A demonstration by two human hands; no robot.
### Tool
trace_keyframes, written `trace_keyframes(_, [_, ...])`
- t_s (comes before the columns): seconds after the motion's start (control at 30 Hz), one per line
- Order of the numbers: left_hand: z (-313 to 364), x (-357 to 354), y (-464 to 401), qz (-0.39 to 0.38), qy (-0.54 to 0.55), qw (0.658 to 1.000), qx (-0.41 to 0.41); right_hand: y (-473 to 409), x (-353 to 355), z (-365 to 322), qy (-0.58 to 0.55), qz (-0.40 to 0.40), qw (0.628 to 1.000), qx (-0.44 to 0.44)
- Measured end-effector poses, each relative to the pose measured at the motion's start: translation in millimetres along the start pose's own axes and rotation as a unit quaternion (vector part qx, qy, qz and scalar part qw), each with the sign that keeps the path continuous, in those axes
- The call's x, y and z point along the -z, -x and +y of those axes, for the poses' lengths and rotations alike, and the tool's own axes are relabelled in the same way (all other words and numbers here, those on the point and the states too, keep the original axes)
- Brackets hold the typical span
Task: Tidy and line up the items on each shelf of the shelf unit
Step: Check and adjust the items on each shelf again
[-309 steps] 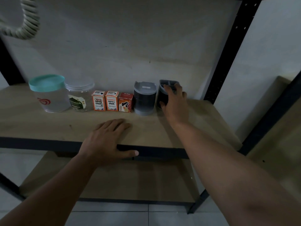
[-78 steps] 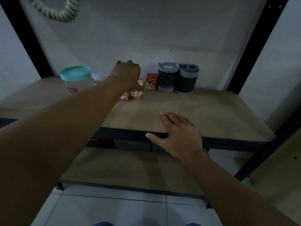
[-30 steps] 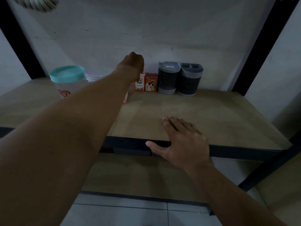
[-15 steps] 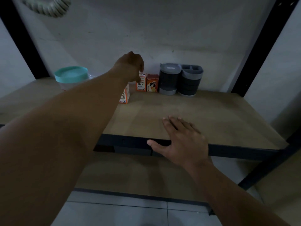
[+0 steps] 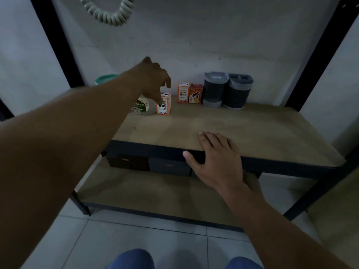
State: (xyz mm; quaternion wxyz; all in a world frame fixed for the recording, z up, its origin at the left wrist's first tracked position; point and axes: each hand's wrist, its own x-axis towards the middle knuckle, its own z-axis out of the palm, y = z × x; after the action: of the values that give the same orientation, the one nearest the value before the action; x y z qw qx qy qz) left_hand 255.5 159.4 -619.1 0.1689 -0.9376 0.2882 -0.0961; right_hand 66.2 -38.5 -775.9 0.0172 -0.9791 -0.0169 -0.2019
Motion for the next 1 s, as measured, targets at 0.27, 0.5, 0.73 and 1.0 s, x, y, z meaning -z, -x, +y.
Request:
trace_keyframes(0.27, [6.8,-23.3,-12.2,0.035,-0.075,0.996,-0.013,-1.9,-11.9,-2.9,0.003,0.057,0.998,-0.009])
trace_keyframes(0.5, [19.5,-25.9,-26.0,0.048,-0.067,0.996,0.044,-1.8,-20.7,-0.2,-0.005,0.111,0.994,-0.005])
trace_keyframes(0.73, [26.5,-29.5,-41.7,0.059,-0.091,0.991,0.077,-2.8,-23.0,1.3,0.003,0.118,0.993,-0.007])
trace_keyframes(1.0, [30.3,-35.9,-54.5,0.07,-0.098,0.986,0.112,-3.5,-28.6,3.1,-0.006,0.165,0.986,0.005])
